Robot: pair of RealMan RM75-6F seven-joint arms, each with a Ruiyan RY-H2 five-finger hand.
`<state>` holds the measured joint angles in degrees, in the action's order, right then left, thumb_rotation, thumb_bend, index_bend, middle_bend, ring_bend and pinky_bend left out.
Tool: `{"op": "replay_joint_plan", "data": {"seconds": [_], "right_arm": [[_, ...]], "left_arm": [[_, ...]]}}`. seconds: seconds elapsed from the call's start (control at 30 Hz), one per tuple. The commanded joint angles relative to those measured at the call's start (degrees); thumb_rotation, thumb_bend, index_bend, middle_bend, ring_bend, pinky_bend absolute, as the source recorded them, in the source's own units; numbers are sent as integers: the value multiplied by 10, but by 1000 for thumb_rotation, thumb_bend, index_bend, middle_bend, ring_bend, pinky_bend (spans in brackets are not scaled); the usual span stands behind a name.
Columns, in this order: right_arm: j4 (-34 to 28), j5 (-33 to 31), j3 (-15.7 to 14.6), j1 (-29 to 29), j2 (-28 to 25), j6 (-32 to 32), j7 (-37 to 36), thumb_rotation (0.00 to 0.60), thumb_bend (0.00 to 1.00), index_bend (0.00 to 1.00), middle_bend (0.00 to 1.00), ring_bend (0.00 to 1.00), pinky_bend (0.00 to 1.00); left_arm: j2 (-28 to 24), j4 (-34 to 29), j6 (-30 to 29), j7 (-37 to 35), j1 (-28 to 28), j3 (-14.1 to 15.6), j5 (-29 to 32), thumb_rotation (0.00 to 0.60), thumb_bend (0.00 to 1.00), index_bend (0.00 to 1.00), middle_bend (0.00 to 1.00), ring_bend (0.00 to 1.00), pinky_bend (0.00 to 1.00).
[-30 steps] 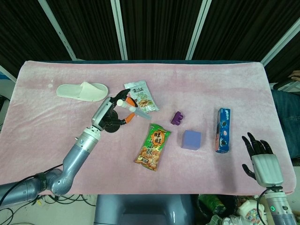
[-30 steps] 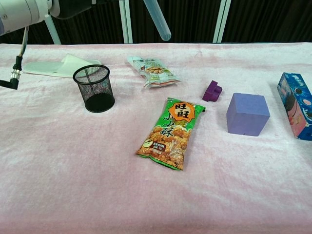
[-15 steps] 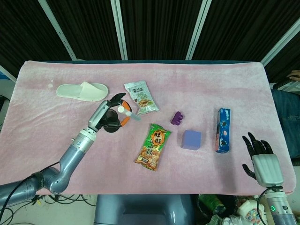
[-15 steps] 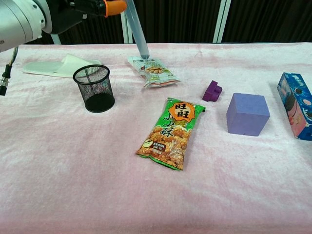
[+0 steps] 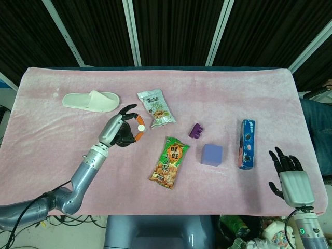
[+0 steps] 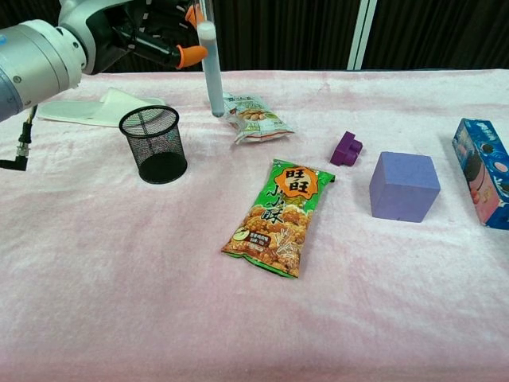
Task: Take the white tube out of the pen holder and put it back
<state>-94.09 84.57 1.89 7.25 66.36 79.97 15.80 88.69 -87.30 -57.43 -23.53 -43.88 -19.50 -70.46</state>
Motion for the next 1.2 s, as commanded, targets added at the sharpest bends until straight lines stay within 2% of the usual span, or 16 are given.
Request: {"op": "replay_joint_plan", "data": {"seconds": [0.03,0.27,0.37,0.43,0.5,0.67,0.73,0.77,0.9,1.2], "right_arm": [[0,0,0,0,0,0,0,600,157,5,32,181,158],[0,1,-1,0,0,0,0,600,157,5,32,181,158],[0,-1,0,-1,0,0,-1,600,157,5,32,181,158],[0,-1,0,0,0,-1,1,600,156,5,32,181,158],[0,-1,0,0,0,-1,1,600,156,5,32,181,158],[-1,-4,0,0,0,-2,2,600,157,5,32,181,158],[-1,-4,0,0,0,-2,3,600,157,5,32,181,158],[-2,-4,0,0,0,-2,2,600,157,5,32,181,158],[-3,-6,1,-1,-2,-2,0,600,158,5,32,181,158],[-3,-5,0,0,-3,-4,-3,600,157,5,32,181,158]], "left_arm": [[-11,-33,-6,-26,1,-20,5,600,469,662,443,64,80],[-49,-112,13,-133,17,-61,31,600,469,670,449,64,80],[-77,-151,32,-204,29,-83,41,600,469,671,451,64,86],[-103,-166,50,-260,39,-96,31,600,469,671,452,64,93],[-115,-166,56,-289,46,-96,17,600,469,672,452,64,94],[-115,-134,68,-320,49,-80,-2,600,469,672,453,64,94],[-101,-105,78,-309,43,-61,-7,600,469,672,452,64,94],[-84,-74,100,-292,34,-34,-5,600,469,672,451,64,94],[-43,-20,107,-267,22,-9,-5,600,469,672,448,65,94],[-7,16,105,-237,9,-1,0,600,469,671,448,64,94]]}}
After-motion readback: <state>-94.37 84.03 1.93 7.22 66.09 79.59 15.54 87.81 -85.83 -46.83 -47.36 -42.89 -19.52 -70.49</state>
